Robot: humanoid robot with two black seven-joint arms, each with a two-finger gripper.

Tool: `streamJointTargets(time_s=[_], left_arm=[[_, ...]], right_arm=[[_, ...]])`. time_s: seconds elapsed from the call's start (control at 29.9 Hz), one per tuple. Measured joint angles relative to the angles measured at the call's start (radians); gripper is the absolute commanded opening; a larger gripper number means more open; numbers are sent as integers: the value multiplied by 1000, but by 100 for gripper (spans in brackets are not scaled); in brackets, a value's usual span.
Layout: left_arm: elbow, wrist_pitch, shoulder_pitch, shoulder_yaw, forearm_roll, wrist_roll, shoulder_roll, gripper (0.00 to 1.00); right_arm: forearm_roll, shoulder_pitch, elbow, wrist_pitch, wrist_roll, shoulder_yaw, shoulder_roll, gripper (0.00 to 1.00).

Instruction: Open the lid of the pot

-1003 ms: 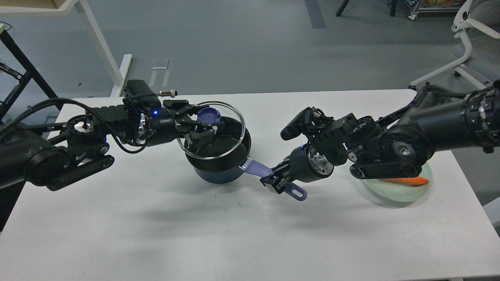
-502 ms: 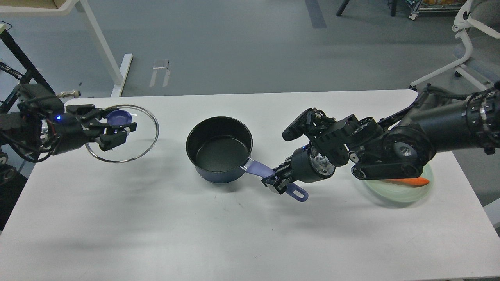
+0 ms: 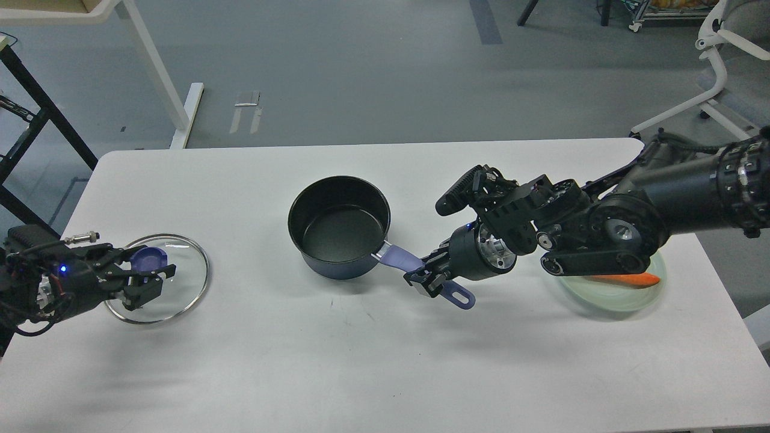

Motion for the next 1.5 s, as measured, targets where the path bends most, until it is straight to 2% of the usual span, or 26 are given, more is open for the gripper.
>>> streamJointTargets(time_s=[0.07,0.17,0.2,0.47,0.64,0.8,1.0,1.2,1.3,1.4,1.5], left_arm=[[19,1,1,6,-5,0,-11,57],[37,1,1,9,-19,0,-20,77],[39,1,1,10,-26,0,-21,79],[42,24,-1,12,-57,1,-23,88],[41,26,-10,1,-77,0,-23,99],[40,22,-28,-5,-237,1,-15,99],[40,16,-56,1,-377,1,-16,99],[40,16,-61,0,-385,0,-19,99],[38,15,-80,-3,-391,0,-19,99],[35,14,-114,-7,-433,0,-16,99],[32,14,-150,-8,-524,0,-15,99]], right_arm=[[0,0,1,0,0,0,0,27],[0,0,2,0,0,0,1,27],[0,0,2,0,0,0,1,27],[2,3,5,0,0,1,1,27],[4,4,14,0,0,0,-8,27],[4,4,34,4,0,-1,-39,31],[4,-1,49,19,0,0,-69,46],[2,-10,48,17,0,9,-76,84],[3,-10,45,14,0,22,-91,94],[9,-7,35,9,0,68,-125,98],[17,-6,23,9,0,157,-193,99]])
